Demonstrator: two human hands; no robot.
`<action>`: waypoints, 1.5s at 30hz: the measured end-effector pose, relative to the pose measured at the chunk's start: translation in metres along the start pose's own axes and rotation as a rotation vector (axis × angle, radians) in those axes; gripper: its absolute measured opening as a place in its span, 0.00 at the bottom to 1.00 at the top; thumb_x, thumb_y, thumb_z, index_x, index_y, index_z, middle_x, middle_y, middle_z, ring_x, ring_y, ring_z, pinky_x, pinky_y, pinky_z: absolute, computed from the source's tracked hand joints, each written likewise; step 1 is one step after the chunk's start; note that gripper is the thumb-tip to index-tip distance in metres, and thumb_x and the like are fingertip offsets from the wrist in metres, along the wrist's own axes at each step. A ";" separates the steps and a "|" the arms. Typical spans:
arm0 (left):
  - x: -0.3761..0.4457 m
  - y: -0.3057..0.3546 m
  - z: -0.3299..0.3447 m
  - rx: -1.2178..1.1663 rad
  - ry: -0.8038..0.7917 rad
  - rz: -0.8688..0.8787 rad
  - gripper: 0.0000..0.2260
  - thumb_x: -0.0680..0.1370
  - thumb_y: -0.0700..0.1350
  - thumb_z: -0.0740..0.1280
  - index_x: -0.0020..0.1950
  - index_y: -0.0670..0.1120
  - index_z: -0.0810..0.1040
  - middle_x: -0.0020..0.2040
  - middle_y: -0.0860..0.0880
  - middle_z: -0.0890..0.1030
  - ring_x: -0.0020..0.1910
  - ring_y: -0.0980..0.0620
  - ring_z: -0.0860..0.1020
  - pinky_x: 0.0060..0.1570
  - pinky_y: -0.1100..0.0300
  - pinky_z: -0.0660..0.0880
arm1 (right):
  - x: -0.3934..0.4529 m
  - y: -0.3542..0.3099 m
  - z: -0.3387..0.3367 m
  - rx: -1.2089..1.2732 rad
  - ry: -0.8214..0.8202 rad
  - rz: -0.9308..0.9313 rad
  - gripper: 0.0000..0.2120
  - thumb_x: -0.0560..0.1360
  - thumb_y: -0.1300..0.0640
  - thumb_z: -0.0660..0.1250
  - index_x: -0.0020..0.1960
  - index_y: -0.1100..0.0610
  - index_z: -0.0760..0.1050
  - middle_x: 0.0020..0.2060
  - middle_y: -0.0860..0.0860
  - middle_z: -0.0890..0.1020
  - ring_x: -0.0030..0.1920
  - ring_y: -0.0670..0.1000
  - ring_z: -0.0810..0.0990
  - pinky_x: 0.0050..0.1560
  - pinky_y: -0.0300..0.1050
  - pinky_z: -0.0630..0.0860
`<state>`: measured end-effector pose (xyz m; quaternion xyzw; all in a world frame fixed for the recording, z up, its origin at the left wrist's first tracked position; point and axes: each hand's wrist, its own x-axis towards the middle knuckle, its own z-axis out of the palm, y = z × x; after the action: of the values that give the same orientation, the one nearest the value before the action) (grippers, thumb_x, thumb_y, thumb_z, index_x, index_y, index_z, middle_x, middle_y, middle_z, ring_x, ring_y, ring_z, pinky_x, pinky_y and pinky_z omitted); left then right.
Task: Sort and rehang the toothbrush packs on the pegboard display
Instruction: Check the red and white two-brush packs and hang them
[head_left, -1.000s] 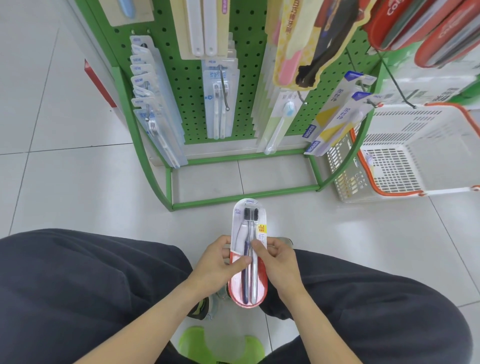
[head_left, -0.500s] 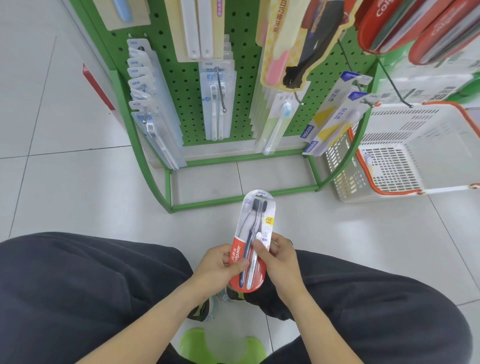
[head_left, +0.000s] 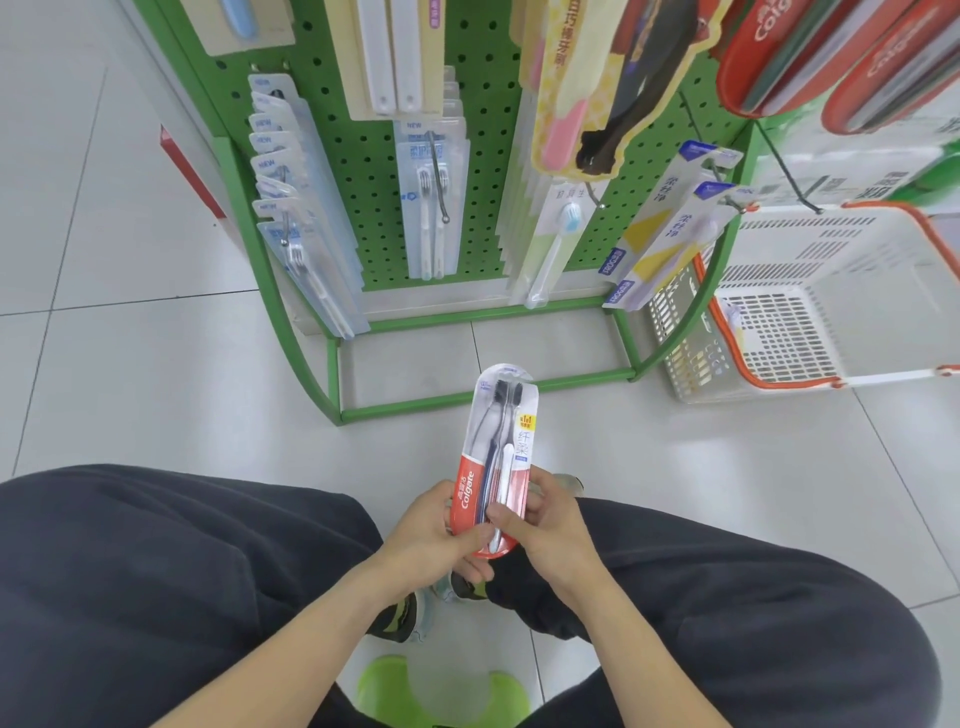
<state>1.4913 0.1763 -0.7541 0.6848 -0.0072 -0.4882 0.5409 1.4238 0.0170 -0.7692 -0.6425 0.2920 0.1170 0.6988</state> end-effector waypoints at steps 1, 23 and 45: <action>0.000 0.001 -0.001 0.004 -0.015 -0.006 0.22 0.78 0.42 0.73 0.69 0.47 0.68 0.50 0.40 0.85 0.40 0.41 0.86 0.44 0.50 0.84 | 0.000 0.000 0.000 0.008 0.008 0.005 0.25 0.74 0.57 0.77 0.68 0.55 0.73 0.53 0.51 0.87 0.53 0.52 0.87 0.55 0.47 0.83; 0.003 -0.005 -0.009 0.395 -0.091 0.151 0.35 0.78 0.50 0.71 0.77 0.67 0.53 0.68 0.60 0.74 0.66 0.63 0.73 0.68 0.65 0.68 | -0.003 -0.010 0.002 0.001 -0.126 -0.009 0.15 0.80 0.59 0.70 0.66 0.55 0.79 0.54 0.52 0.87 0.56 0.53 0.86 0.55 0.48 0.83; 0.006 -0.006 -0.003 0.015 -0.046 0.022 0.18 0.81 0.41 0.68 0.69 0.54 0.73 0.60 0.49 0.84 0.56 0.49 0.84 0.50 0.48 0.84 | 0.013 0.007 -0.006 -0.135 0.261 0.035 0.26 0.69 0.53 0.81 0.62 0.49 0.73 0.49 0.47 0.84 0.42 0.47 0.86 0.41 0.40 0.82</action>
<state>1.4931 0.1779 -0.7625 0.6775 -0.0306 -0.4978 0.5406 1.4290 0.0095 -0.7819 -0.6927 0.3830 0.0639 0.6078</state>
